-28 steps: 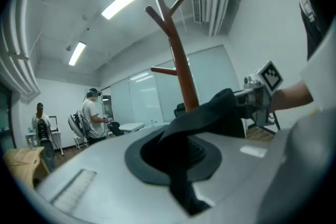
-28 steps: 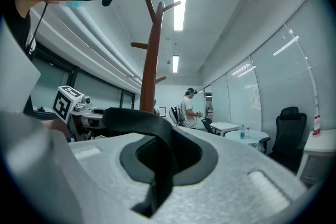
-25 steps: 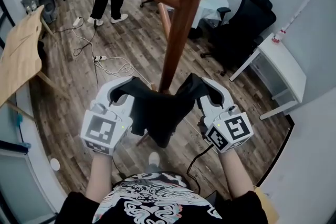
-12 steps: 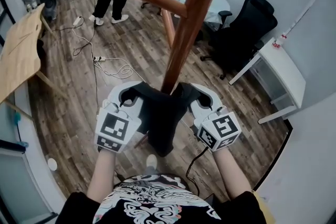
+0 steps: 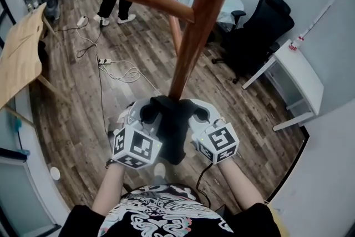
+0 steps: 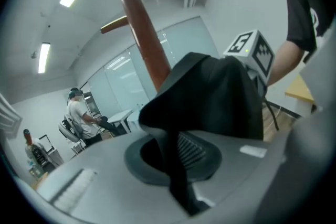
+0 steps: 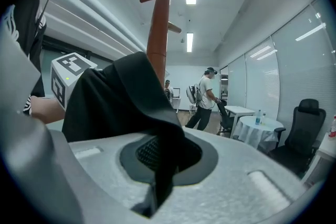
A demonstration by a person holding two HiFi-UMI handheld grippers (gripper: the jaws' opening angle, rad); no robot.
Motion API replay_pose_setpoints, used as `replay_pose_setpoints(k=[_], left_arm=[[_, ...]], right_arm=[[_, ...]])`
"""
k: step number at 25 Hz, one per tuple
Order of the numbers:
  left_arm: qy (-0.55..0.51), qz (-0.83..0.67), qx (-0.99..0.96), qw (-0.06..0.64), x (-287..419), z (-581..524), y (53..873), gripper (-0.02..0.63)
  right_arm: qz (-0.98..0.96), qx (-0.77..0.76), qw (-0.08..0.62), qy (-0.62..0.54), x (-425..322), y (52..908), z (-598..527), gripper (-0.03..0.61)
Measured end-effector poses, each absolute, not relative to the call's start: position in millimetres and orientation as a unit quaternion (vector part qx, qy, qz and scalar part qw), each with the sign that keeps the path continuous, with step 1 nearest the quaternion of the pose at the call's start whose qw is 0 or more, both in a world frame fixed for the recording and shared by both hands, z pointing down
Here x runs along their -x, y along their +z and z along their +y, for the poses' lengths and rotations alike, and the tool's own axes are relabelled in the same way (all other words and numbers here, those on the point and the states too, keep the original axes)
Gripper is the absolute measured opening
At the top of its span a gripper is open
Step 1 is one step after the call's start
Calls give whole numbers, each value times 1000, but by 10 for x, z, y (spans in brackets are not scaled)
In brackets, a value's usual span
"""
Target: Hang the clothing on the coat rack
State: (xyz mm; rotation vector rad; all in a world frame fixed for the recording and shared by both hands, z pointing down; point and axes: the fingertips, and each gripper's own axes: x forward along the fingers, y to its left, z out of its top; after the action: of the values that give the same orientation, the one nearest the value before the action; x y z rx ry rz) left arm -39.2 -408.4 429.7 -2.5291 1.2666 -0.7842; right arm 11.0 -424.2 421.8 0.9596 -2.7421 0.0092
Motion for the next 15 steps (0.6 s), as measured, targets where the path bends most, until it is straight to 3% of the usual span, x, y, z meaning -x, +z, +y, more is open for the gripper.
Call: replay_pose_setpoints(k=[15], left_arm=[[-233, 392, 889, 44, 207, -3819, 4685, -2]], right_arm=[[-932, -339, 125, -9, -100, 4344, -4126, 11]])
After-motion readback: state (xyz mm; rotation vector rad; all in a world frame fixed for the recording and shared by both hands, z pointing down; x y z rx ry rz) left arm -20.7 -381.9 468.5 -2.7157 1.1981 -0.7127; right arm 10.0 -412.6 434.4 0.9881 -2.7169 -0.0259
